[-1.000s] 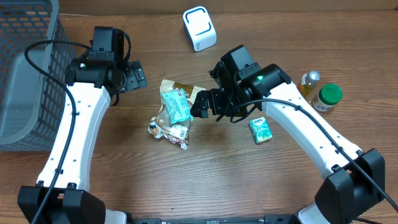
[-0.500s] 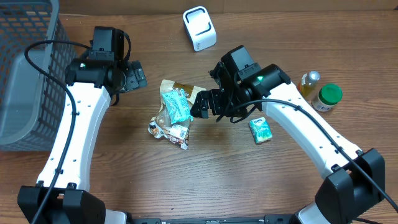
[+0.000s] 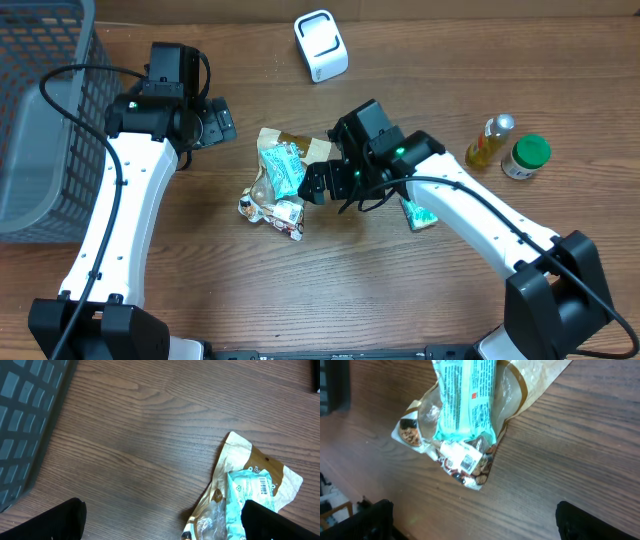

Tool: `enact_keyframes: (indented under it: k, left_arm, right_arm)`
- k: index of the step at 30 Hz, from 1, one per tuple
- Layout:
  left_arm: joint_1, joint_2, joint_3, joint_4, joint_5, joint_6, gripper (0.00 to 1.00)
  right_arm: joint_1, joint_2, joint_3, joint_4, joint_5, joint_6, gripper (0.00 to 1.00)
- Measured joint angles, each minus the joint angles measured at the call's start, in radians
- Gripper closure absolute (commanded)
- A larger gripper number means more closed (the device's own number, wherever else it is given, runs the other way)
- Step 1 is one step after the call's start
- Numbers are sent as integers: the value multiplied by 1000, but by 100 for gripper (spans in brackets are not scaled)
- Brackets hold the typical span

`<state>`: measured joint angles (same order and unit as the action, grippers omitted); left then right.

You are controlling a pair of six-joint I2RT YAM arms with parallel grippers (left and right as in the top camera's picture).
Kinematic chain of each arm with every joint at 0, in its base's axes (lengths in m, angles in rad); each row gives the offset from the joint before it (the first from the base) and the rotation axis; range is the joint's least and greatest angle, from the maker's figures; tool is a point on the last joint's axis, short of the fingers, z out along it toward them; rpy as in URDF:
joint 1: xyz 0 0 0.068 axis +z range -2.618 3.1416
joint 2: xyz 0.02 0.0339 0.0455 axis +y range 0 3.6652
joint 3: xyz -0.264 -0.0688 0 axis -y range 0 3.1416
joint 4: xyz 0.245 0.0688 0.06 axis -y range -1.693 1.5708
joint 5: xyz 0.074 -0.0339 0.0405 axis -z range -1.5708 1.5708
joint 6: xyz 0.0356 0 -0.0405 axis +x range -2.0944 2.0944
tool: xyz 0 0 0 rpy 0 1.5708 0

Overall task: Scan the item barcode
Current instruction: 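Lower the right gripper and grasp the teal wet-wipe pack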

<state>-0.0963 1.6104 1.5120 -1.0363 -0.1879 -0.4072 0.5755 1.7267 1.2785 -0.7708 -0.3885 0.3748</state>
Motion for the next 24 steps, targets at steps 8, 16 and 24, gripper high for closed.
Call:
enact_keyframes:
  k: [8,16,24]
  left_arm:
    - [0,0,0,0,0,0,1]
    - [0,0,0,0,0,0,0]
    - [0,0,0,0,0,0,1]
  right_arm:
    - [21,0,-68,80,27,18,0]
    - [21,0,-80,103,31,19,0]
    - [21,0,-80,122,46,19,0]
